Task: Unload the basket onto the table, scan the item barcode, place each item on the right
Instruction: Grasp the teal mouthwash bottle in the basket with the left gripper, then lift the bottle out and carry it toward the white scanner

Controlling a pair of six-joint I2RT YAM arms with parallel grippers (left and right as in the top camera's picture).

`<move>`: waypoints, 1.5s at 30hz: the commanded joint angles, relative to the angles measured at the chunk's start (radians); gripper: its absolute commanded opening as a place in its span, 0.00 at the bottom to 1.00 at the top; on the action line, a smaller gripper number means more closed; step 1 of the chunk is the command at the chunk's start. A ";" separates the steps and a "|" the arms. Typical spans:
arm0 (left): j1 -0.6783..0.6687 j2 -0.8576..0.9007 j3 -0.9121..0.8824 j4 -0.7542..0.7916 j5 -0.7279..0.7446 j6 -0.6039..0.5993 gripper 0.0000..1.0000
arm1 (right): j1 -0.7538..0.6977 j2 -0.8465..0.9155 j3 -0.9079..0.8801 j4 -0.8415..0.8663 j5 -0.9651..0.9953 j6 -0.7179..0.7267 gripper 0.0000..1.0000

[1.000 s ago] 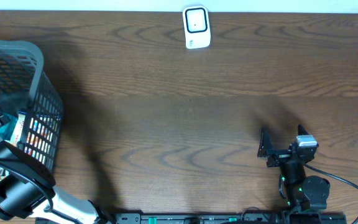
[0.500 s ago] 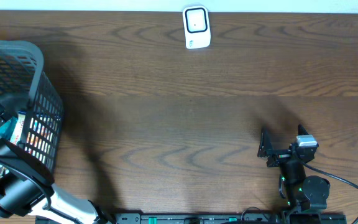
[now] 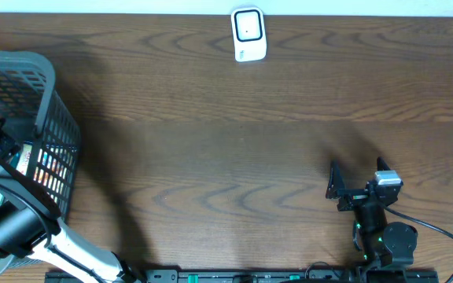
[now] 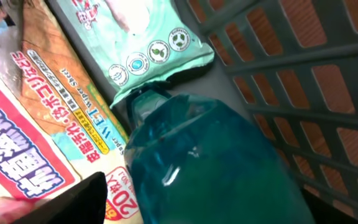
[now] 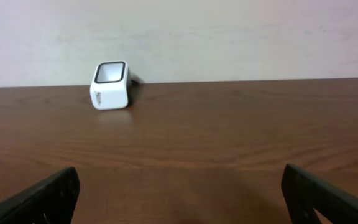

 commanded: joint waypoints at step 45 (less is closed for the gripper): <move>-0.238 -0.745 0.008 0.216 0.695 0.249 0.46 | 0.003 -0.001 -0.001 -0.004 0.004 -0.013 0.99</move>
